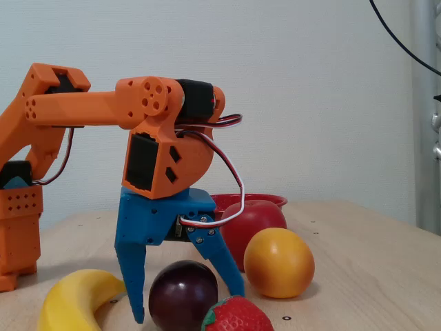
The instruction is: Put plum in the red bowl.
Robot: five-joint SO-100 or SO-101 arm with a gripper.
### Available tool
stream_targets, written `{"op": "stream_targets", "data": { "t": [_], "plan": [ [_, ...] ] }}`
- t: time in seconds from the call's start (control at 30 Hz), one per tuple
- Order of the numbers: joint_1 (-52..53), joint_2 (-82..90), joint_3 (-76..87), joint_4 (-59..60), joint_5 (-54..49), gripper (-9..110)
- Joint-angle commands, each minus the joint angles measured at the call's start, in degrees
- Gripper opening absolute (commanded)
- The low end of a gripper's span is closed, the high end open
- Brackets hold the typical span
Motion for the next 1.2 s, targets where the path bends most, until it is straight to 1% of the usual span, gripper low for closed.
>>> {"op": "stream_targets", "data": {
  "t": [0.0,0.17,0.27,0.3,0.37,0.4,0.57,0.77,1.17],
  "plan": [
    [-0.26,3.08,-3.52,-0.79,0.97,36],
    [-0.35,3.25,-3.08,-0.79,1.93,29],
    [-0.44,3.6,-2.9,-0.62,2.46,19],
    [-0.44,3.6,-2.9,-0.53,2.55,15],
    [-0.44,3.69,-2.81,-0.35,2.72,2],
    [-0.44,3.78,-2.81,-0.09,3.08,0],
    [-0.88,5.89,-3.34,1.41,3.78,0],
    [-0.79,13.45,-4.22,5.71,3.43,0],
    [5.19,39.55,10.81,5.71,-0.62,0]
  ]
}}
